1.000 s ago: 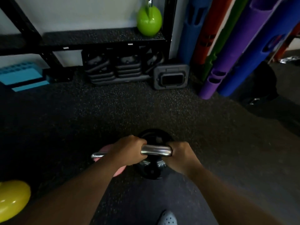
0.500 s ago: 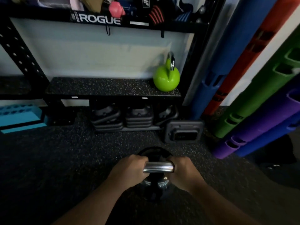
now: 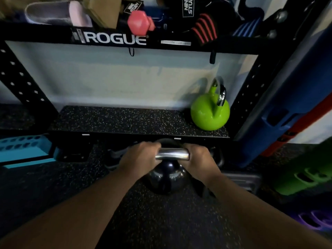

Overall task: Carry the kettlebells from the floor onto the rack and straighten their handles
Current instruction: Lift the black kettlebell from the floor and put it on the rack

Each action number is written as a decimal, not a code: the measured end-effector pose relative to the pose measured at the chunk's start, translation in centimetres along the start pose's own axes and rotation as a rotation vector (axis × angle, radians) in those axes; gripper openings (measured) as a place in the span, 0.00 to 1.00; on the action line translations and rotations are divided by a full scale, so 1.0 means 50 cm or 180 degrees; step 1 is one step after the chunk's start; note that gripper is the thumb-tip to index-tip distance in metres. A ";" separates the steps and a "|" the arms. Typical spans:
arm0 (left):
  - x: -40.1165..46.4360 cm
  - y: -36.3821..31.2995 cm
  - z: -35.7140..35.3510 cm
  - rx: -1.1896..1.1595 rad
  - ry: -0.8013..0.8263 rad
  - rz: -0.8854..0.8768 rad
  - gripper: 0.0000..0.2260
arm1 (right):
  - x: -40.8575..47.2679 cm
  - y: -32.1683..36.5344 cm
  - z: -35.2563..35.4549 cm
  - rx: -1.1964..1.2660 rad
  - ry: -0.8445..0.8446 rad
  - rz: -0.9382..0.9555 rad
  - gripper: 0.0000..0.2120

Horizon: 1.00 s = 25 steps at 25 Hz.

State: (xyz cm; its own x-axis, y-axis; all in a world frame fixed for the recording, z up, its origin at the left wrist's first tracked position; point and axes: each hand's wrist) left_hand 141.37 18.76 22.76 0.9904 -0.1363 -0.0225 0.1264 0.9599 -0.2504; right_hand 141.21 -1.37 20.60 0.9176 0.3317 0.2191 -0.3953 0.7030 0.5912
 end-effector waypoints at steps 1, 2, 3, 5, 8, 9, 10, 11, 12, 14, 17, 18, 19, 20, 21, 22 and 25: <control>0.053 0.003 0.002 -0.0013 -0.0035 0.0050 0.06 | 0.048 -0.021 0.002 0.0030 -0.0069 0.0010 0.07; 0.104 0.004 0.004 -0.0017 -0.0077 0.0087 0.05 | 0.095 -0.041 0.006 0.0045 -0.0152 0.0020 0.08; 0.153 0.005 0.008 -0.0008 -0.0119 0.0111 0.05 | 0.139 -0.060 0.012 0.0013 -0.0229 0.0039 0.08; 0.243 0.007 0.017 0.0062 -0.0205 0.0113 0.05 | 0.222 -0.095 0.023 -0.0304 -0.0285 0.0103 0.07; 0.362 0.013 0.029 0.0100 -0.0420 0.0093 0.07 | 0.330 -0.135 0.036 -0.1248 -0.0333 0.0121 0.11; 0.396 0.015 0.031 0.0090 -0.0467 0.0091 0.08 | 0.364 -0.144 0.036 -0.1381 -0.0326 0.0067 0.11; 0.425 0.018 0.030 0.0062 -0.0504 0.0113 0.09 | 0.394 -0.150 0.031 -0.1414 -0.0288 -0.0014 0.10; 0.449 0.021 0.025 0.0031 -0.0531 0.0152 0.09 | 0.420 -0.158 0.027 -0.1388 -0.0217 -0.0113 0.10; 0.469 0.025 0.021 0.0017 -0.0517 0.0197 0.08 | 0.443 -0.164 0.022 -0.1304 -0.0142 -0.0224 0.09; 0.501 0.036 0.016 -0.0058 -0.0415 0.0286 0.07 | 0.481 -0.172 0.012 -0.1112 -0.0019 -0.0405 0.09; 0.550 0.056 0.022 -0.0238 -0.0309 0.0488 0.08 | 0.539 -0.181 0.005 -0.0964 0.0197 -0.0439 0.09; 0.566 0.060 0.024 -0.0269 -0.0292 0.0564 0.08 | 0.558 -0.184 0.005 -0.0891 0.0259 -0.0458 0.09; 0.578 0.063 0.023 -0.0313 -0.0275 0.0634 0.08 | 0.574 -0.188 0.005 -0.0830 0.0315 -0.0477 0.09; 0.587 0.066 0.021 -0.0354 -0.0276 0.0677 0.07 | 0.586 -0.192 0.005 -0.0794 0.0350 -0.0494 0.08; 0.592 0.069 0.019 -0.0382 -0.0291 0.0679 0.07 | 0.593 -0.196 0.004 -0.0768 0.0356 -0.0507 0.08; 0.595 0.072 0.016 -0.0393 -0.0303 0.0656 0.08 | 0.593 -0.201 0.002 -0.0740 0.0340 -0.0513 0.08; 0.593 0.080 0.011 -0.0461 -0.0273 0.0642 0.10 | 0.587 -0.207 0.000 -0.0622 0.0352 -0.0557 0.09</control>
State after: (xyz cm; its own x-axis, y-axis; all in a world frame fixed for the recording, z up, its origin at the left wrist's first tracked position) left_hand 171.28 18.67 21.60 0.9966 0.0816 -0.0056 -0.0775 0.9195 -0.3853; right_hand 172.22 1.10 20.93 0.9667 0.2537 0.0344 -0.2417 0.8600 0.4494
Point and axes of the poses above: each hand's wrist, its own x-axis towards the middle knuckle, its own z-axis out of the back of the hand, y = z × x, and after that the axes turned 10 degrees about z, right-handed
